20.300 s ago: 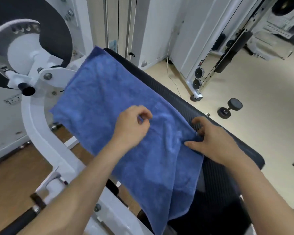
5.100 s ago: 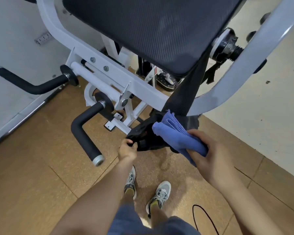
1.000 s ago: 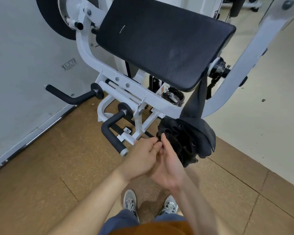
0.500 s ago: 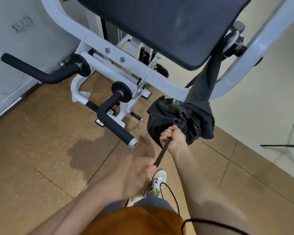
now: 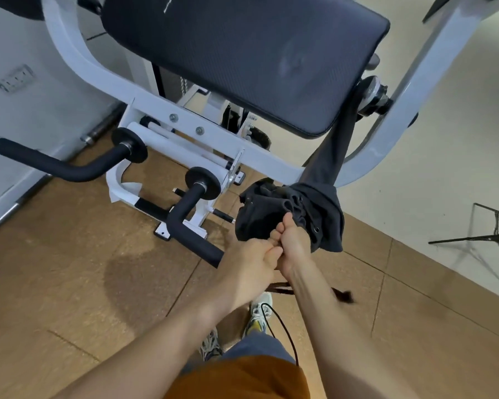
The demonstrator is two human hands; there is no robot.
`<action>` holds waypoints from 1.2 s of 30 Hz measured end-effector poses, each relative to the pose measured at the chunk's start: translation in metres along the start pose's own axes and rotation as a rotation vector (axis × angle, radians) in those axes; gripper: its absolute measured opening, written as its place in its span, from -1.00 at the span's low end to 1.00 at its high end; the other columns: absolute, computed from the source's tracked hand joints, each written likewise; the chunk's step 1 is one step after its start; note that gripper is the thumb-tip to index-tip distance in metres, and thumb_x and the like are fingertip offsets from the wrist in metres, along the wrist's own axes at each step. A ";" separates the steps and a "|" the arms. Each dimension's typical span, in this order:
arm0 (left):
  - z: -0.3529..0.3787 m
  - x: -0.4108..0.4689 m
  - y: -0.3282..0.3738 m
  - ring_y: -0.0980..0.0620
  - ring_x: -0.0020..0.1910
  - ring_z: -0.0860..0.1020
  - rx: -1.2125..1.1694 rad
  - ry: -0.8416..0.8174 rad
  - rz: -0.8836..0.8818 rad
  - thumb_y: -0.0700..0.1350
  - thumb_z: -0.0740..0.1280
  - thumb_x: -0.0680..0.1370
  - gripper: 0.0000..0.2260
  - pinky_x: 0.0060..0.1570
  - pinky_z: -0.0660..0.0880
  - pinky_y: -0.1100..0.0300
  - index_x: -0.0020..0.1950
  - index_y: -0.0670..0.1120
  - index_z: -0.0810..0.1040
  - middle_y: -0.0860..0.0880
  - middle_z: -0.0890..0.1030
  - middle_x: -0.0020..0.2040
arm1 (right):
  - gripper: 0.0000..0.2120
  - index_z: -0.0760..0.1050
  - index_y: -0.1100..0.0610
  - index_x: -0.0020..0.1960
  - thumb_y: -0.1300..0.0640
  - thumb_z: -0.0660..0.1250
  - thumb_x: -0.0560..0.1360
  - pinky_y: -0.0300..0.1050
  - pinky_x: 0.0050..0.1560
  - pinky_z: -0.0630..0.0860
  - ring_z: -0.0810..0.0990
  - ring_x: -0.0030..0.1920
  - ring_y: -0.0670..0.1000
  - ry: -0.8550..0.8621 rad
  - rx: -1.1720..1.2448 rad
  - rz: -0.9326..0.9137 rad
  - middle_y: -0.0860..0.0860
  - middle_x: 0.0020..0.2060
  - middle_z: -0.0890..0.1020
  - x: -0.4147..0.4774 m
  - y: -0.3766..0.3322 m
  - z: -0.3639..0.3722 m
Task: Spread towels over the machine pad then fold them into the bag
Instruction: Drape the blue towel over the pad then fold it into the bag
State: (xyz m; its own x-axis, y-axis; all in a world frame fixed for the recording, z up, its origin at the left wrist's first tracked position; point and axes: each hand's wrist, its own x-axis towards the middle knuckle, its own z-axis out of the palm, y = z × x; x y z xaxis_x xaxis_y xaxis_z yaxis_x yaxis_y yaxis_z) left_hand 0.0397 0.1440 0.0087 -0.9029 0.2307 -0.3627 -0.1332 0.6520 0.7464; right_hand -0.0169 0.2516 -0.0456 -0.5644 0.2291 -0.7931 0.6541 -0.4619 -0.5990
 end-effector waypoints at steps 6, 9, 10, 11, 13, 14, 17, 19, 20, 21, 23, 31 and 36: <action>-0.004 -0.004 0.007 0.13 -0.41 0.38 -0.096 -0.002 0.150 -0.04 0.19 0.64 -0.67 -0.36 0.24 0.28 -0.28 -0.16 0.46 0.06 0.41 -0.45 | -0.57 0.36 0.11 -0.31 -0.09 0.13 0.65 -0.22 -0.44 0.15 0.30 -0.60 -0.11 -0.028 -0.084 0.024 -0.06 -0.60 0.40 0.014 -0.018 -0.014; -0.001 0.000 0.024 0.18 -0.43 0.35 -0.263 0.020 0.093 -0.02 0.14 0.64 -0.65 -0.29 0.30 0.15 -0.30 -0.10 0.44 0.13 0.41 -0.49 | -0.49 0.50 0.17 -0.26 -0.20 0.12 0.62 -0.25 -0.58 0.14 0.30 -0.54 -0.07 -0.156 -0.350 0.033 0.02 -0.48 0.48 0.014 -0.033 -0.048; -0.001 0.003 0.031 0.20 -0.46 0.32 -0.350 0.045 0.057 -0.04 0.14 0.66 -0.65 -0.30 0.28 0.16 -0.31 -0.09 0.42 0.15 0.38 -0.52 | -0.47 0.54 0.20 -0.23 -0.20 0.13 0.62 -0.26 -0.60 0.18 0.32 -0.52 -0.07 -0.208 -0.421 0.039 0.04 -0.44 0.49 0.009 -0.039 -0.064; -0.001 0.008 0.036 0.21 -0.49 0.29 -0.419 0.069 0.013 -0.06 0.14 0.66 -0.65 -0.33 0.25 0.18 -0.31 -0.08 0.42 0.15 0.35 -0.54 | -0.49 0.57 0.22 -0.18 -0.20 0.18 0.59 -0.27 -0.57 0.24 0.36 -0.49 -0.06 -0.245 -0.496 0.053 0.05 -0.40 0.52 0.008 -0.039 -0.085; 0.001 0.017 0.048 0.20 -0.52 0.26 -0.480 0.109 -0.034 -0.07 0.15 0.67 -0.66 -0.37 0.21 0.21 -0.31 -0.08 0.42 0.15 0.31 -0.56 | -0.46 0.58 0.26 0.07 -0.24 0.37 0.45 -0.26 -0.41 0.41 0.49 -0.34 -0.04 -0.256 -0.821 0.087 0.10 -0.21 0.58 0.008 -0.028 -0.125; 0.002 0.020 0.054 0.20 -0.53 0.24 -0.501 0.117 -0.040 -0.07 0.16 0.67 -0.66 -0.40 0.19 0.23 -0.31 -0.08 0.42 0.15 0.29 -0.56 | -0.29 0.48 0.26 0.28 -0.27 0.43 0.38 -0.19 -0.24 0.51 0.55 -0.16 0.01 -0.211 -1.029 0.065 0.15 -0.01 0.59 0.014 -0.021 -0.138; 0.008 0.026 0.064 0.17 -0.50 0.19 -0.620 0.132 -0.049 -0.11 0.14 0.67 -0.63 -0.42 0.15 0.25 -0.34 -0.06 0.40 0.14 0.25 -0.51 | -0.06 0.08 0.17 0.56 -0.13 0.50 0.39 -0.08 0.36 0.31 0.31 0.44 0.12 -0.175 -1.109 -0.057 0.07 0.43 0.32 0.028 -0.012 -0.133; 0.010 0.028 0.071 0.15 -0.48 0.17 -0.674 0.148 -0.035 -0.13 0.14 0.68 -0.61 -0.44 0.15 0.29 -0.36 -0.05 0.39 0.11 0.24 -0.49 | -0.21 0.23 0.16 0.51 -0.05 0.50 0.42 -0.13 0.40 0.26 0.32 0.44 0.07 -0.244 -0.959 -0.155 0.00 0.41 0.38 0.047 -0.011 -0.117; 0.011 0.029 0.073 0.15 -0.49 0.17 -0.698 0.157 -0.024 -0.12 0.14 0.68 -0.61 -0.46 0.16 0.33 -0.37 -0.05 0.39 0.10 0.24 -0.49 | -0.20 0.32 0.16 0.47 -0.19 0.48 0.38 -0.10 0.39 0.30 0.38 0.40 0.09 -0.187 -0.946 -0.176 0.02 0.38 0.45 0.055 -0.011 -0.107; 0.013 0.030 0.074 0.16 -0.49 0.17 -0.726 0.168 -0.022 -0.10 0.16 0.66 -0.62 -0.48 0.17 0.37 -0.38 -0.05 0.39 0.10 0.23 -0.49 | -0.11 0.38 0.20 0.43 -0.39 0.39 0.34 -0.07 0.35 0.33 0.42 0.36 0.13 -0.156 -0.944 -0.202 0.09 0.33 0.51 0.069 -0.003 -0.107; 0.015 0.032 0.075 0.14 -0.48 0.19 -0.754 0.194 -0.038 -0.04 0.17 0.59 -0.65 -0.45 0.19 0.35 -0.42 0.02 0.41 0.10 0.25 -0.49 | -0.10 0.44 0.35 0.31 -0.46 0.18 0.43 -0.02 0.27 0.33 0.47 0.29 0.23 -0.150 -0.943 -0.242 0.25 0.23 0.57 0.085 0.006 -0.103; 0.104 0.036 -0.009 -0.01 0.28 0.46 -0.467 0.404 -0.547 -0.05 0.36 0.56 -0.69 0.28 0.41 0.04 0.24 0.19 0.39 -0.01 0.47 0.26 | -0.64 0.50 0.07 0.28 -0.04 0.37 0.53 0.00 0.24 0.45 0.51 0.22 0.06 -0.122 -0.529 -0.207 -0.09 0.13 0.55 0.042 -0.051 -0.111; 0.128 0.013 -0.030 -0.04 0.24 0.50 -1.113 0.421 -0.877 0.27 0.37 0.46 -0.33 0.16 0.40 0.02 0.48 0.07 0.27 0.04 0.50 0.35 | -0.78 0.56 0.03 0.15 0.00 0.39 0.53 -0.13 -0.09 0.59 0.69 -0.03 -0.04 -0.309 -0.181 -0.065 -0.07 0.00 0.70 0.012 -0.094 -0.117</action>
State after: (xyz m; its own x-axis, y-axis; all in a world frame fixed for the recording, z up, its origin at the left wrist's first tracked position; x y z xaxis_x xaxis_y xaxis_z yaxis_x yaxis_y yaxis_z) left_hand 0.0845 0.2199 -0.0897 -0.3934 -0.2845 -0.8742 -0.7489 -0.4524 0.4842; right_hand -0.0259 0.3982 -0.0117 -0.7153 -0.0298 -0.6982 0.6747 -0.2898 -0.6788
